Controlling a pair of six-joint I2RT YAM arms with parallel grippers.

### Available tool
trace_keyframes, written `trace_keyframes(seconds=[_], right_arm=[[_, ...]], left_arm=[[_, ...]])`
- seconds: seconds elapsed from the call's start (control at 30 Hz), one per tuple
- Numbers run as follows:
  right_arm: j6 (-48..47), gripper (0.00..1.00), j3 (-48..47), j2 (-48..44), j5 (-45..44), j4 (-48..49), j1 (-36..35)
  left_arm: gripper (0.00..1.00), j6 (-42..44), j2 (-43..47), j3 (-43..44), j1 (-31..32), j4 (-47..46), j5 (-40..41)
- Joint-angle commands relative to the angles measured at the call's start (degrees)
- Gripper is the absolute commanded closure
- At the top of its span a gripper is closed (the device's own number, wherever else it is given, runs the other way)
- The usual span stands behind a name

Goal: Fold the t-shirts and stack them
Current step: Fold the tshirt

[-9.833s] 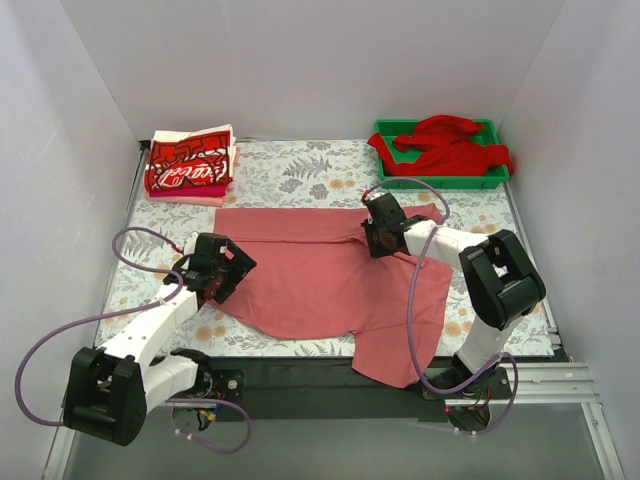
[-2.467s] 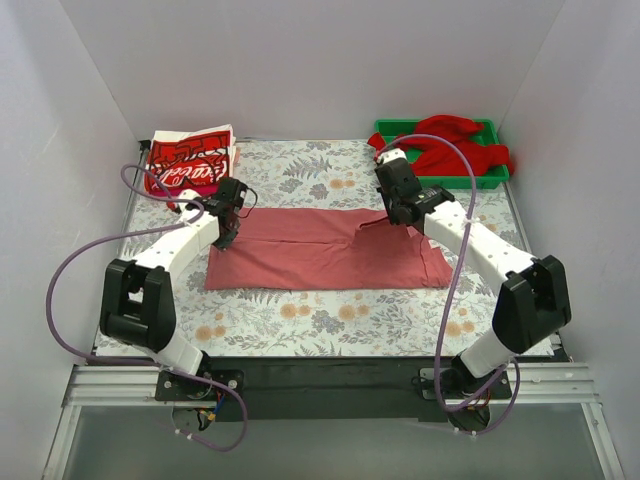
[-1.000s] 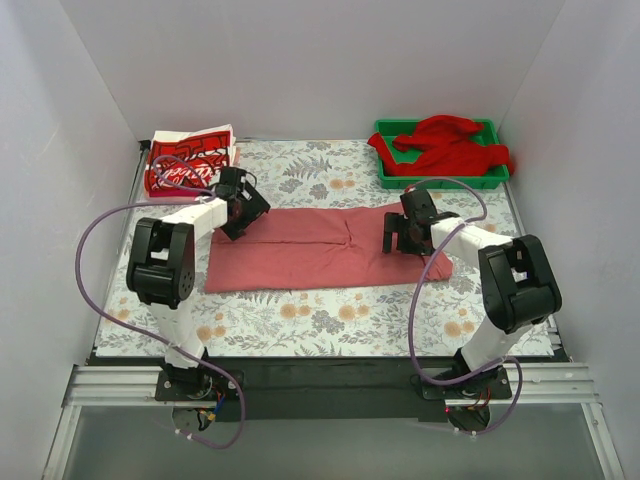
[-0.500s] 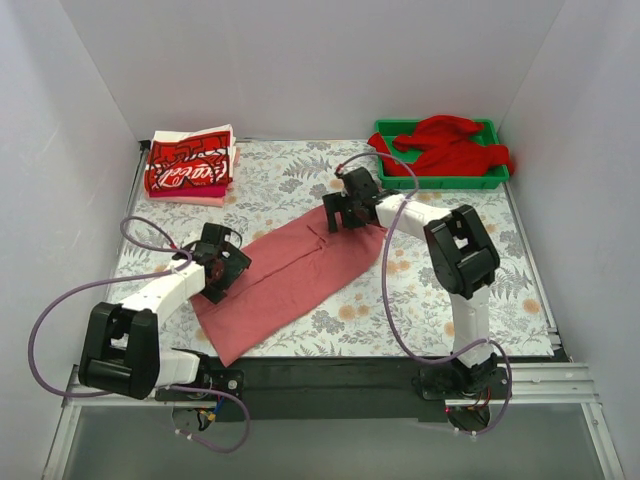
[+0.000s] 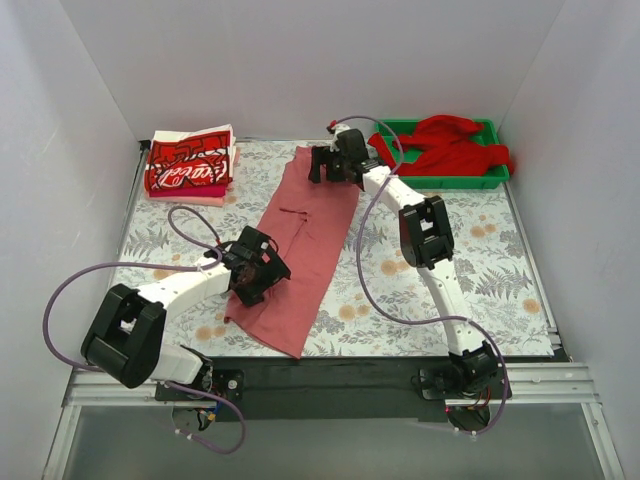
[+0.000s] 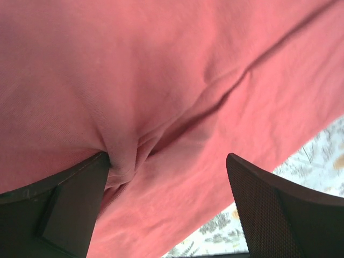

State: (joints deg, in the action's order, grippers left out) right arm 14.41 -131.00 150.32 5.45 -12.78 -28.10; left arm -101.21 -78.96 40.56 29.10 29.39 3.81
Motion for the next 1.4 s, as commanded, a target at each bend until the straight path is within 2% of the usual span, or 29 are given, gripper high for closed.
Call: trace_keyframes(seconds=[0.0, 0.1, 0.2, 0.3, 0.5, 0.7, 0.87, 1.13, 1.27, 1.37], right_arm=[[8.34, 0.02, -5.63, 6.28, 3.25, 6.44, 4.89], [9.22, 0.02, -6.99, 7.53, 3.78, 10.3, 4.89], [10.37, 0.02, -3.66, 6.74, 2.2, 16.36, 5.33], [12.21, 0.02, -4.08, 7.7, 4.47, 17.08, 5.77], [10.9, 0.02, -6.11, 7.54, 4.83, 18.05, 5.95], [10.29, 0.02, -2.16, -0.37, 9.74, 16.39, 5.68], [6.78, 0.02, 1.26, -9.86, 12.82, 10.6, 5.25], [1.76, 0.02, 14.1, -28.74, 10.72, 4.09, 4.02], [0.18, 0.02, 16.73, -33.33, 8.09, -1.72, 3.84], [-1.76, 0.02, 21.47, -37.55, 6.07, -4.1, 3.75]], left_arm=[[0.1, -1.53, -0.41, -1.53, 2.98, -2.92, -6.8], [0.1, -1.62, 0.82, -2.23, 4.11, -5.21, -9.34], [0.1, -3.64, 2.05, -3.72, 5.61, -6.54, -9.0], [0.1, -6.8, 2.58, -7.05, 5.7, -6.09, -10.31], [0.1, -7.6, 7.14, -6.02, 9.38, -6.36, -7.16], [0.09, -7.43, 2.25, -5.66, 11.58, -10.57, -7.59], [0.09, -7.68, -2.51, -6.19, 13.87, -12.86, -5.85], [0.09, -10.23, -5.41, -5.84, 20.11, -14.09, -5.05], [0.09, -10.85, -8.84, -1.72, 25.55, -13.92, -4.6], [0.09, -10.85, -9.81, 0.75, 26.97, -11.9, -2.5]])
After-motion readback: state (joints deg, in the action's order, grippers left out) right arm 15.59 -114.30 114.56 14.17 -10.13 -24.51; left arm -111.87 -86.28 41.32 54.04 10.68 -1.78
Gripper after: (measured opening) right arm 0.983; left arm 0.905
